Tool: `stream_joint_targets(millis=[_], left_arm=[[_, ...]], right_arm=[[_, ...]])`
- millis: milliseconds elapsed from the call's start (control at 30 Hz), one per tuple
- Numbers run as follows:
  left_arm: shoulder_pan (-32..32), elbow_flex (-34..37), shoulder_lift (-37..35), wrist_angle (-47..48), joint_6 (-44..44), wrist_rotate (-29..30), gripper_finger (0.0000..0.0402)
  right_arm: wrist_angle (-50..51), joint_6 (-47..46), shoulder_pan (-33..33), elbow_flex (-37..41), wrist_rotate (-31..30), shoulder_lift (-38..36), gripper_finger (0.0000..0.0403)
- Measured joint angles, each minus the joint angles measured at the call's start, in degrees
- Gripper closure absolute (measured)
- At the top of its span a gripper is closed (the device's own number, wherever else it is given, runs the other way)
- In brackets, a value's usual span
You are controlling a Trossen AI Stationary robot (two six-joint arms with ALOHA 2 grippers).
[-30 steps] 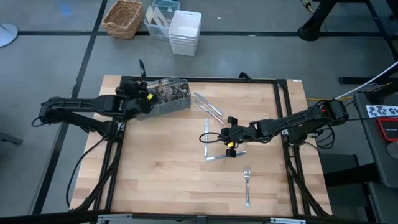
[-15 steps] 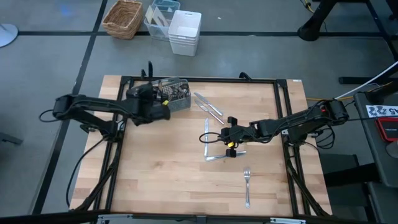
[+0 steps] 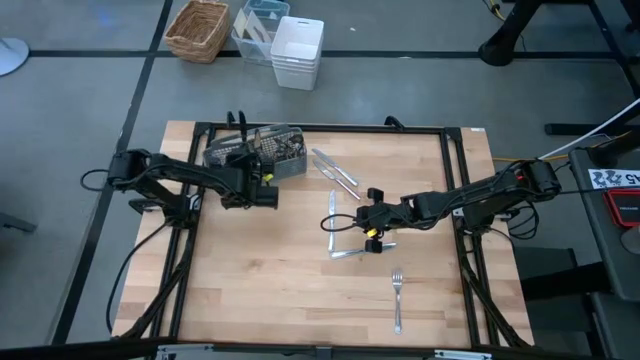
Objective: Sort silverware
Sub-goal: Put the silver table knife into the silverware rack
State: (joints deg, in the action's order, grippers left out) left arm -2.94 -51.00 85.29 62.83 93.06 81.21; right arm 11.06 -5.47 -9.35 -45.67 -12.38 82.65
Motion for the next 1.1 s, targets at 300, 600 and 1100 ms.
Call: stream_joint_targets(millis=[300, 600, 1100], left_arm=[[0.0, -0.2, -0.2, -0.4, 1.7, -3.3, 0.0341], [1.4, -0.2, -0.2, -0.4, 0.3, -4.1, 0.0339], [2.1, 0.1, -5.2, 0.7, -2.6, -8.7, 0.0273]], right_arm=[[-0.2, 0.0, 0.0, 0.0, -0.1, 0.0, 0.0356], [-0.3, 0.0, 0.0, 0.0, -0.1, 0.0, 0.0356], [-0.5, 0.0, 0.0, 0.0, -0.2, 0.0, 0.0356]])
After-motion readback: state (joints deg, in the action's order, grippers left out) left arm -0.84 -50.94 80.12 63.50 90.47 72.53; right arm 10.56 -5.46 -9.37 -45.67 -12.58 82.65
